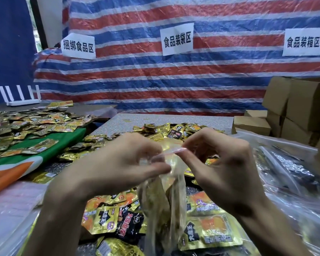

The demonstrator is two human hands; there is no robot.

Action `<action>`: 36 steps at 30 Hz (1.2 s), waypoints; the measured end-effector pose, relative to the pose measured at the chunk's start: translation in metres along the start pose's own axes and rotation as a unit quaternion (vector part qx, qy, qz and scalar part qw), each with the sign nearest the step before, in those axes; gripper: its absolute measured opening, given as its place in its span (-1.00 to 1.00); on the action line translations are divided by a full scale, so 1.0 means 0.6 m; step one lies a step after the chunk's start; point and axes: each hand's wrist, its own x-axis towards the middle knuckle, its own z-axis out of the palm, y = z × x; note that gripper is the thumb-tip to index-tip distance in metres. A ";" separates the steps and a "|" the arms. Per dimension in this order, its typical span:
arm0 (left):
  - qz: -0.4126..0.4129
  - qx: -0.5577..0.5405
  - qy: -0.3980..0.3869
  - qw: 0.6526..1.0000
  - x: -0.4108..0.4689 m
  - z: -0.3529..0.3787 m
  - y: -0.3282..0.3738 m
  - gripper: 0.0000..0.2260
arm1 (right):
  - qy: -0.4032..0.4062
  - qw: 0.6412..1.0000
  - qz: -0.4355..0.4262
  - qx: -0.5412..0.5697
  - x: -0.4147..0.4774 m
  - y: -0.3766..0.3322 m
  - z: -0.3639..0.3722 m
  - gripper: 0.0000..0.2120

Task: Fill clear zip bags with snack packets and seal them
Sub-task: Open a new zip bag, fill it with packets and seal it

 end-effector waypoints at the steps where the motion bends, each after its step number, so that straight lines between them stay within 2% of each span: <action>1: 0.004 0.004 0.036 0.999 -0.003 -0.007 -0.008 -0.65 | -0.006 1.000 0.000 0.001 0.002 -0.002 -0.003 -0.86; 3: 0.027 -0.022 0.074 0.997 -0.011 -0.021 -0.020 -0.72 | -0.036 0.999 -0.008 0.002 0.006 -0.007 -0.013 -0.83; 6: 0.069 -0.063 0.064 0.994 -0.018 -0.031 -0.029 -0.79 | -0.144 0.989 -0.020 -0.008 0.009 -0.011 -0.032 -0.73; 9: 0.096 -0.062 0.047 0.992 -0.017 -0.029 -0.031 -0.83 | -0.257 0.963 0.015 -0.082 0.010 -0.004 -0.048 -0.60; 13: 0.104 -0.073 0.041 0.991 -0.021 -0.035 -0.039 -0.84 | -0.403 0.905 0.091 -0.104 0.015 0.013 -0.059 -0.76; 16: 0.104 -0.073 0.035 0.991 -0.027 -0.045 -0.050 -0.81 | -0.401 0.905 0.101 -0.101 0.015 0.019 -0.054 -0.88; 21: 0.094 -0.078 0.049 0.991 -0.045 -0.063 -0.078 -0.77 | -0.358 0.927 0.092 -0.058 0.016 0.013 -0.056 -0.87; 26: 0.043 -0.087 0.061 0.993 -0.067 -0.077 -0.105 -0.67 | -0.320 0.943 0.083 -0.020 0.018 0.010 -0.073 -0.89; 31: -0.022 -0.039 0.016 0.999 -0.067 -0.079 -0.109 -0.60 | -0.340 0.932 0.119 0.033 0.020 0.010 -0.067 -0.89; 36: -0.030 -0.112 -0.019 0.993 -0.074 -0.086 -0.114 -0.66 | -0.321 0.938 0.125 0.045 0.022 0.009 -0.066 -0.83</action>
